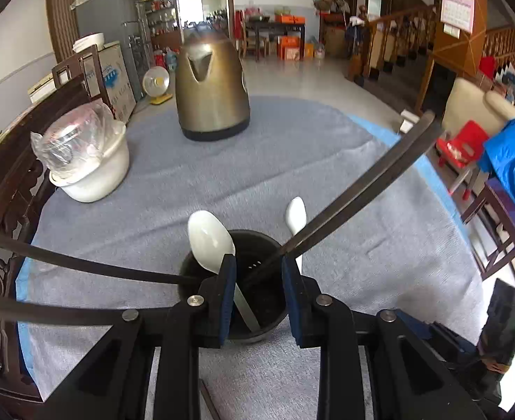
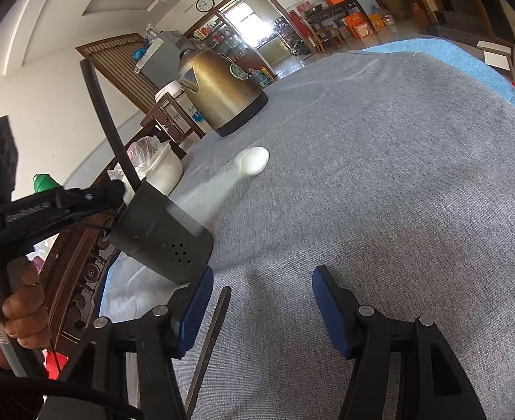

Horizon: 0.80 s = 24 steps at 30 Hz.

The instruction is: Organize utensils

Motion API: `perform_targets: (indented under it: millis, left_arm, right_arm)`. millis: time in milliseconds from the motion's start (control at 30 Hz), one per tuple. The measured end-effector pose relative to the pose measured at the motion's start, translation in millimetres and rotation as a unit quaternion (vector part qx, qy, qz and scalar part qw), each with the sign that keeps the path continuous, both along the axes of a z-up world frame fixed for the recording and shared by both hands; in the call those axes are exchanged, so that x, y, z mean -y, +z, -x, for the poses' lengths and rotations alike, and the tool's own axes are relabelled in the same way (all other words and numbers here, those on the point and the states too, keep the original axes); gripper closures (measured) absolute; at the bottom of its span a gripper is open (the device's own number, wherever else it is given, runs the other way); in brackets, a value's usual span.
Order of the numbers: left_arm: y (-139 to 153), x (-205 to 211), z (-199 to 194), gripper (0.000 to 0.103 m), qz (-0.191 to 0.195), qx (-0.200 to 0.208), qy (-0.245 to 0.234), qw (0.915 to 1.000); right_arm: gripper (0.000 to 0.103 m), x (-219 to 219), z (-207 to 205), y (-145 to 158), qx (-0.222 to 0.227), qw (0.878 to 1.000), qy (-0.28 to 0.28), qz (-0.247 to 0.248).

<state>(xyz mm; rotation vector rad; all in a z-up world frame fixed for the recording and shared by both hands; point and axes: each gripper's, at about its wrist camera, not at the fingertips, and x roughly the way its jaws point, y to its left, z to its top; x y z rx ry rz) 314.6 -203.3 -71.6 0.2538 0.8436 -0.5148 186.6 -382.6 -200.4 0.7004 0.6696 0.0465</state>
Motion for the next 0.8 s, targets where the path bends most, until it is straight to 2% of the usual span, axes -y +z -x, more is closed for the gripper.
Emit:
perform_targets:
  millis: [133, 200, 267, 367, 433, 500, 600, 667, 800]
  left_arm:
    - [19.5, -16.7, 18.9, 0.074, 0.029, 0.040, -0.003, 0.9988]
    - [25.0, -30.0, 36.7, 0.058, 0.047, 0.067, -0.003, 0.9966]
    - [20.0, -45.9, 55.7, 0.050, 0.053, 0.096, 0.005, 0.9940]
    - [-8.4, -71.3, 78.9, 0.047, 0.031, 0.121, 0.022, 0.9919]
    - [-33.1, -87.9, 83.2, 0.046, 0.021, 0.106, 0.036, 0.9935]
    - [-54.7, -105.6, 79.1, 0.046, 0.020, 0.079, 0.061, 0.9948]
    - [-80.1, -134.3, 65.6, 0.046, 0.047, 0.034, 0.110, 0.9922]
    - [-89.4, -145.1, 57.0, 0.046, 0.064, 0.017, 0.130, 0.9893]
    - [-105.4, -149.0, 44.6, 0.043, 0.082, -0.004, 0.136, 0.9873]
  right_arm:
    - [0.040, 1.1, 1.0, -0.3, 0.001, 1.000, -0.002, -0.002]
    - [0.040, 1.6, 1.5, -0.9, 0.001, 1.000, -0.003, -0.004]
    - [0.040, 2.3, 2.7, -1.1, 0.002, 1.000, -0.005, -0.006]
    - [0.040, 2.1, 4.3, -1.3, 0.005, 1.000, -0.007, -0.007]
    - [0.041, 1.6, 4.7, -1.3, 0.005, 1.000, -0.007, -0.006]
    - [0.050, 3.5, 4.5, -2.8, 0.004, 1.000, -0.007, -0.016]
    - [0.063, 12.0, -2.1, -7.2, -0.014, 0.999, -0.010, -0.047]
    - [0.063, 19.8, -12.9, -1.9, -0.020, 0.998, -0.011, -0.055]
    - [0.063, 39.9, -51.9, 21.5, -0.021, 0.998, -0.007, -0.056]
